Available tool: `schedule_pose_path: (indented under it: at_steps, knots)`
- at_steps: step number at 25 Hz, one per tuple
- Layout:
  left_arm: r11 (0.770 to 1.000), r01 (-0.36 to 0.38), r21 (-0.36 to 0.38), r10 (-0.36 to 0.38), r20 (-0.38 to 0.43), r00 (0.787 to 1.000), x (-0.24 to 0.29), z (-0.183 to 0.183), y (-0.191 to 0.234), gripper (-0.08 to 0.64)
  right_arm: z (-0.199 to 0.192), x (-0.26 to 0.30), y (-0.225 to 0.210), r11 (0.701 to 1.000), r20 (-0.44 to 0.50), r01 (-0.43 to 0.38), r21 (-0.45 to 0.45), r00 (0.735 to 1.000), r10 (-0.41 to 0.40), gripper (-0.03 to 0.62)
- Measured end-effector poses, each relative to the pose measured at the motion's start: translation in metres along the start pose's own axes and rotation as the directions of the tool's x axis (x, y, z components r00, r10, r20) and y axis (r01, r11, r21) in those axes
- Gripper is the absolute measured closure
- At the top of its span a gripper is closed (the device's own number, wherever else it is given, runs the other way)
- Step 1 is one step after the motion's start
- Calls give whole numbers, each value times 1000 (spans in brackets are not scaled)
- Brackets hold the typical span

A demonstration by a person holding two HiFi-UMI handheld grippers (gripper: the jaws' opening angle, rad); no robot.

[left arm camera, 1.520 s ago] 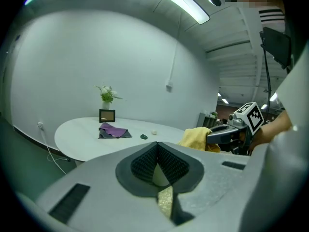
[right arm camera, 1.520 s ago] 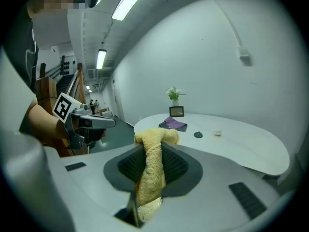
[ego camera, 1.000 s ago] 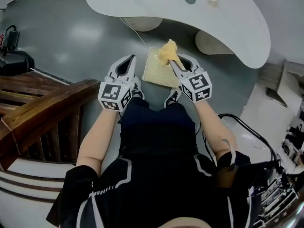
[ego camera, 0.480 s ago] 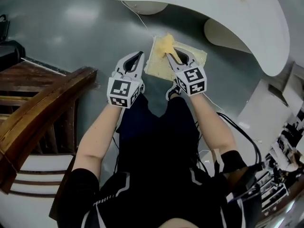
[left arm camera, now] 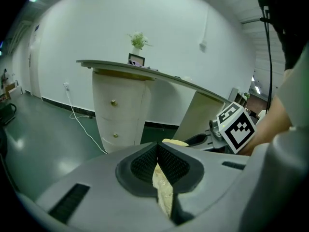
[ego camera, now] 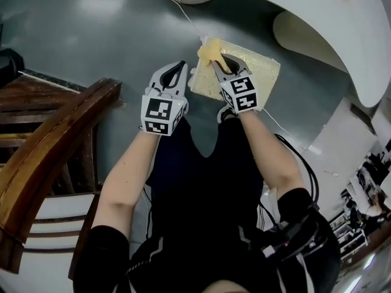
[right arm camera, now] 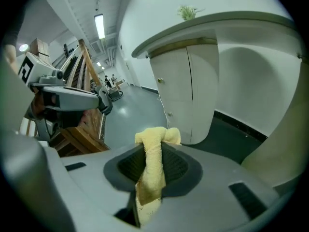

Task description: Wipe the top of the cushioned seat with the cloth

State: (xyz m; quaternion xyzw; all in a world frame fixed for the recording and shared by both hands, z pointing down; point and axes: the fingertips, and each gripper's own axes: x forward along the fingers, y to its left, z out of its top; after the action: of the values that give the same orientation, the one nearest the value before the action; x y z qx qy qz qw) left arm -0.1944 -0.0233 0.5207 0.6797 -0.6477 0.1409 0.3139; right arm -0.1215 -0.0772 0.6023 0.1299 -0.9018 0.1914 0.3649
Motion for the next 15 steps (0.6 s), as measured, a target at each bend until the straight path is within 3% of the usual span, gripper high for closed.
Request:
schedule_pose_path:
  at_steps: [5,10,15]
  knots:
    - [1000,-24,16,24,-52,998,14,-30,13,555,-30,39,-12,999,-68,33,14,997,-32,509]
    - [999,18,31,-15,-82,997,23,-47,10,555,-47,68,-28,997,-97,64,41,994,-59,509]
    - [1000,10,-3,-10,-104,994,26,-65,11,555,-64,89,-45,984,-159,167,56,975,-156,511]
